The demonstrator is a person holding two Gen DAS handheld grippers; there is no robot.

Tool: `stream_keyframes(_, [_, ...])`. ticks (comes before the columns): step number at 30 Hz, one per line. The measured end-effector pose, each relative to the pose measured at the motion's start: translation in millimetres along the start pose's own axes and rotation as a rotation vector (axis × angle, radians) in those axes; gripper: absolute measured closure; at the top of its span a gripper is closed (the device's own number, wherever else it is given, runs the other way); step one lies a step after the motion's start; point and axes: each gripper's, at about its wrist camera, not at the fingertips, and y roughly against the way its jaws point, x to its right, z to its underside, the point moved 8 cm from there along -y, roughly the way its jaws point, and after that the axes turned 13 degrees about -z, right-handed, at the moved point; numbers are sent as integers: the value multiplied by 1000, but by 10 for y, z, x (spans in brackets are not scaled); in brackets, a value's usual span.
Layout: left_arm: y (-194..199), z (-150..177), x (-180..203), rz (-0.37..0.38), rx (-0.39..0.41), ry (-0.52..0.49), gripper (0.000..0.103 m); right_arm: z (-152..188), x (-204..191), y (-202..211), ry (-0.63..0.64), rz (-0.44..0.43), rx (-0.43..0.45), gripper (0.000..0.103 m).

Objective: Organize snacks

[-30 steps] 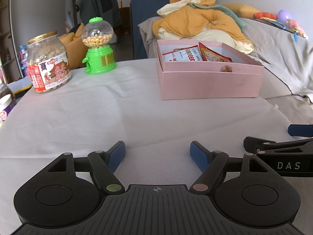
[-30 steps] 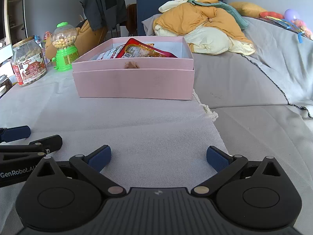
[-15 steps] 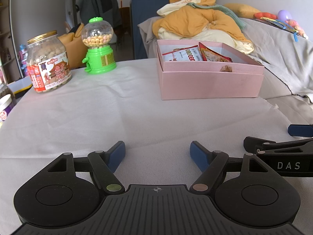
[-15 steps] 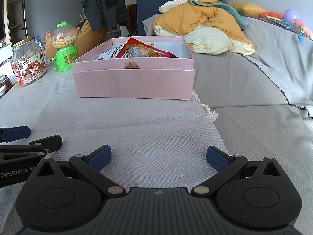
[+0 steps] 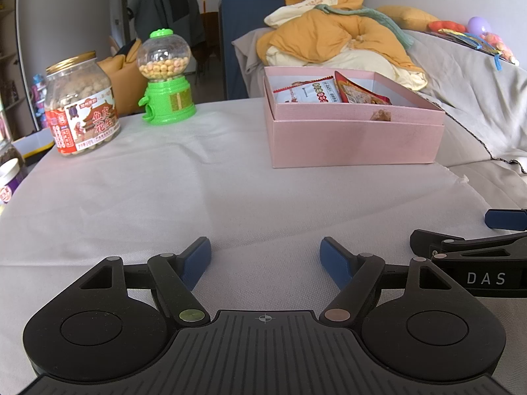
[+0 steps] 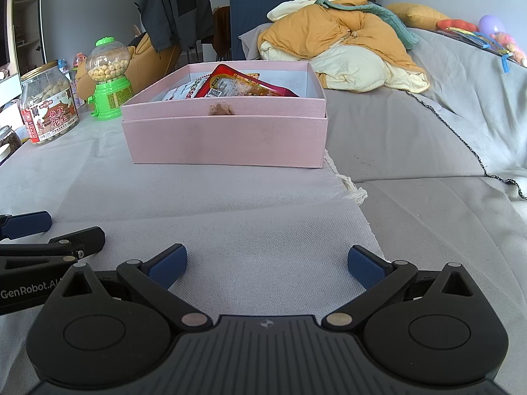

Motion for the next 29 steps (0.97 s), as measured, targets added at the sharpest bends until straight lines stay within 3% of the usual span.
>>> stream_keyframes(29, [-7,0,14,5,-1,1,23,1,-1,12,-1,1,0,0])
